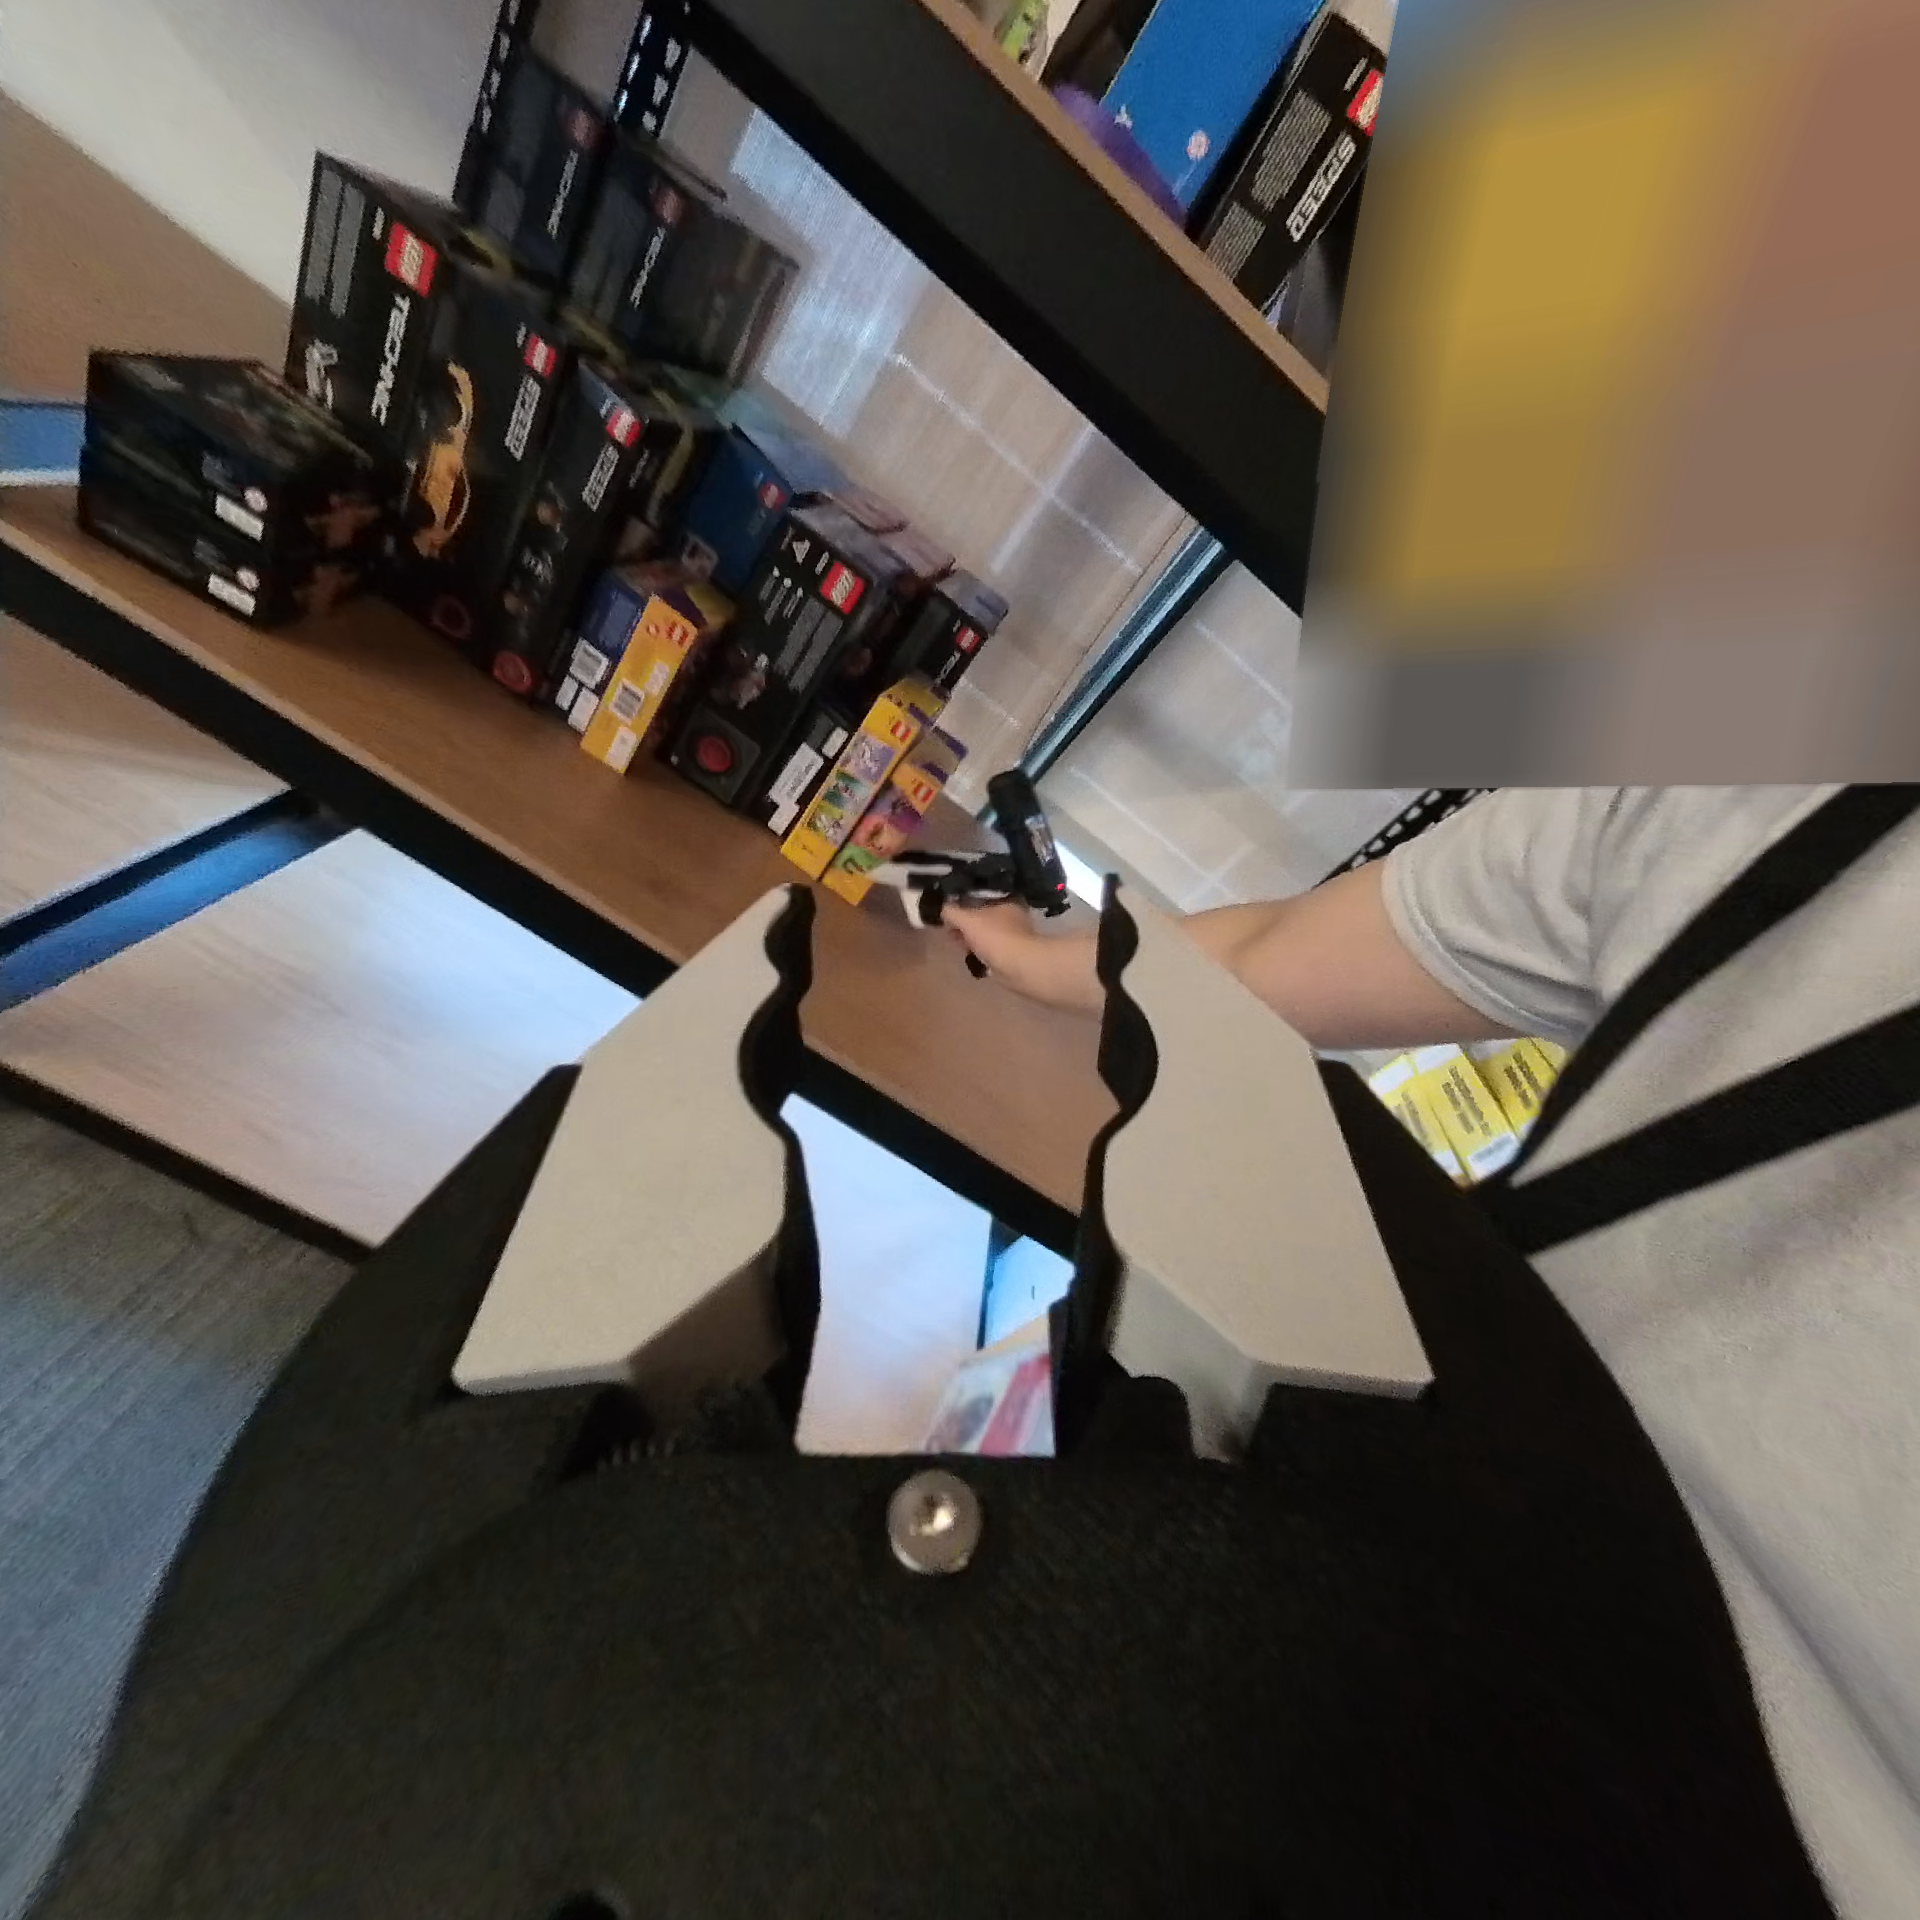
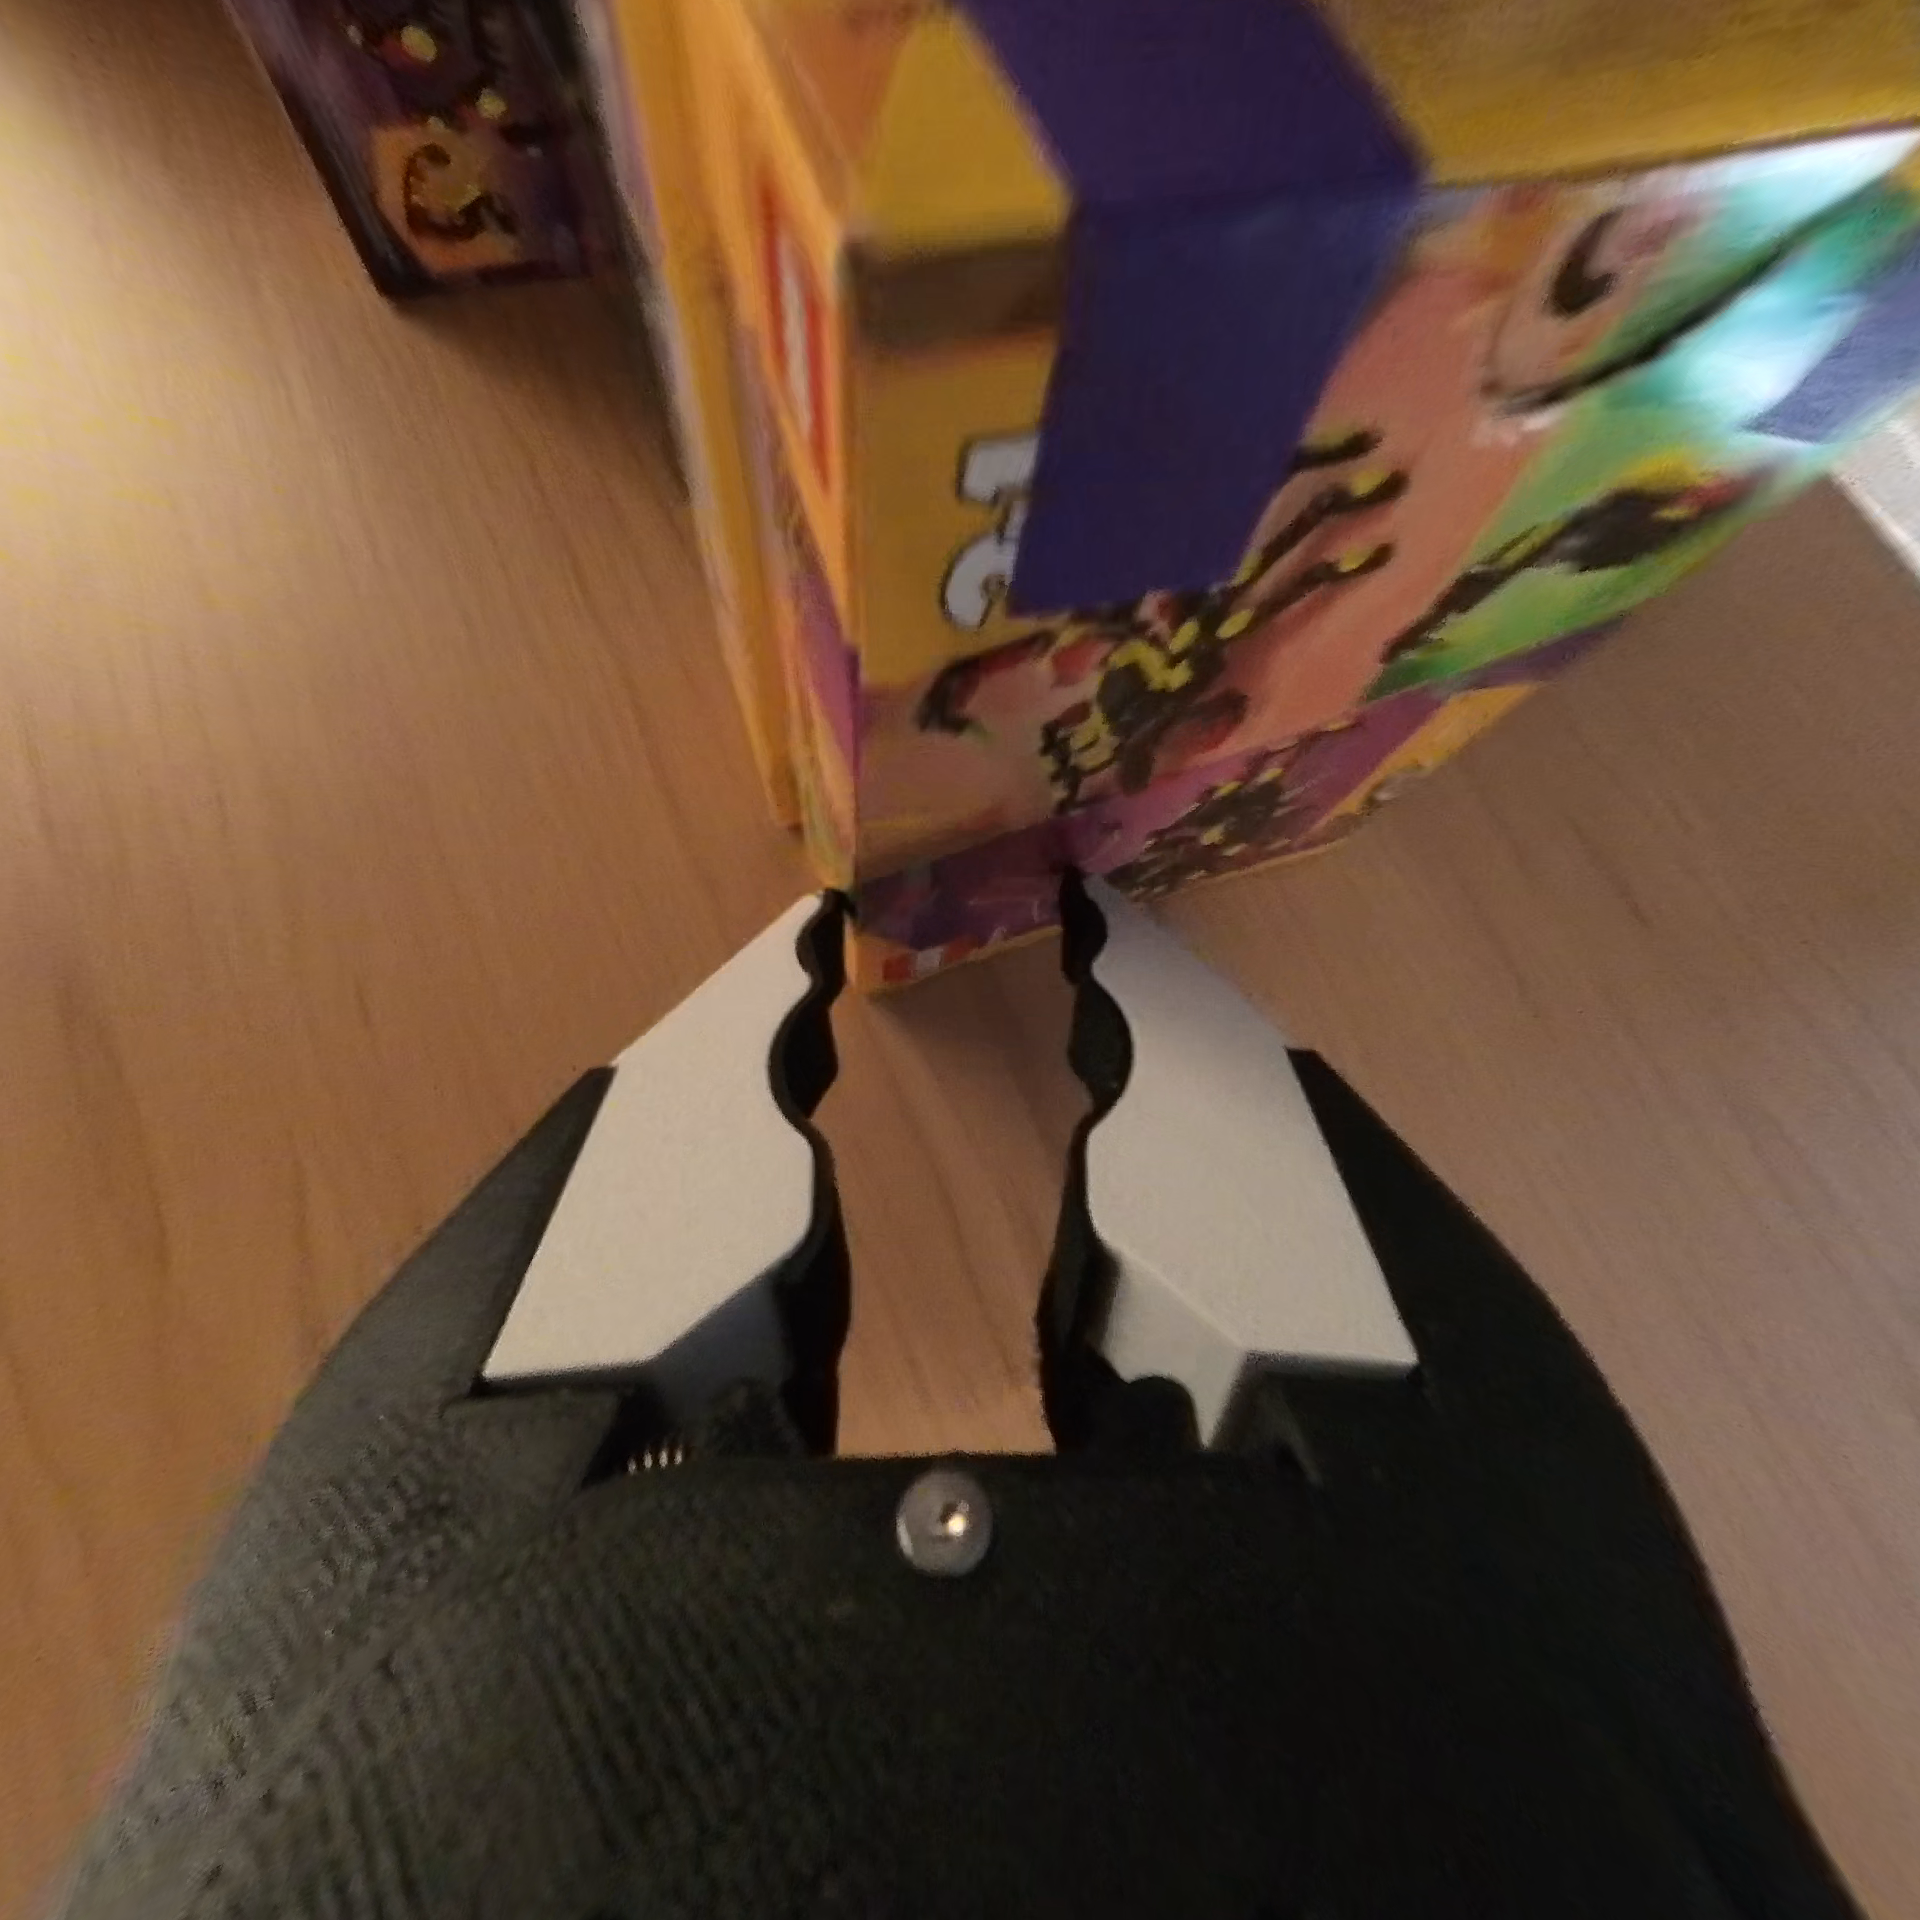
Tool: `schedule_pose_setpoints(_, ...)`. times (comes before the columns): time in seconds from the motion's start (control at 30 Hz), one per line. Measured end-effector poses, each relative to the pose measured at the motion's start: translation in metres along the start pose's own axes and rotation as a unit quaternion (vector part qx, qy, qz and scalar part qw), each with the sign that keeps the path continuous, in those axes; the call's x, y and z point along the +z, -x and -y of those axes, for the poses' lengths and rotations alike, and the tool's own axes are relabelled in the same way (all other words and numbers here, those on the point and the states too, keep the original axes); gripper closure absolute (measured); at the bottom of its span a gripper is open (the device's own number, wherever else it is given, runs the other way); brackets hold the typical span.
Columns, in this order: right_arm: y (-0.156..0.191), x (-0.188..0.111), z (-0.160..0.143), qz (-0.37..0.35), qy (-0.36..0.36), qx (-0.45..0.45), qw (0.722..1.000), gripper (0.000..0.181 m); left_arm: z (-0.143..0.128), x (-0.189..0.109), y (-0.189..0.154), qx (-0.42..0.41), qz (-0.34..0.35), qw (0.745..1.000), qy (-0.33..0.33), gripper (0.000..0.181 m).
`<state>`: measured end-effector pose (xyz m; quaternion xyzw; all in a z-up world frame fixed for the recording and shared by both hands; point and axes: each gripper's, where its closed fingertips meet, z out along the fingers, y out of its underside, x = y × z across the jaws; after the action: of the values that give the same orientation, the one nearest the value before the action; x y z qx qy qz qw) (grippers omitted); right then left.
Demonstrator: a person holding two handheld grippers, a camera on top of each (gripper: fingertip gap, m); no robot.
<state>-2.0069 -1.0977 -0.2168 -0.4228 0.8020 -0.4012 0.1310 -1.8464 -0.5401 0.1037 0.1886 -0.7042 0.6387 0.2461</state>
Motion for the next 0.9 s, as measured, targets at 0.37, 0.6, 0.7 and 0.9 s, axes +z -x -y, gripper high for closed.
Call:
schedule_pose_setpoints(0.37,0.047,-0.057,-0.042,0.0,0.042,-0.09,0.995,0.143,0.073,0.027,-0.007,0.067,0.015,0.997,-0.021,0.126)
schedule_pose_setpoints(0.6,0.199,-0.125,-0.004,0.134,0.029,-0.227,0.964,0.153,0.159,-0.003,-0.003,0.158,0.045,0.985,-0.057,0.122)
schedule_pose_setpoints(0.7,0.273,-0.141,0.07,0.181,-0.049,-0.249,0.95,0.154,0.184,-0.018,0.016,0.184,0.056,0.98,-0.058,0.119)
schedule_pose_setpoints(0.9,0.378,-0.167,0.257,0.183,-0.207,-0.193,0.942,0.145,0.247,-0.048,0.079,0.215,0.026,0.974,-0.065,0.118)
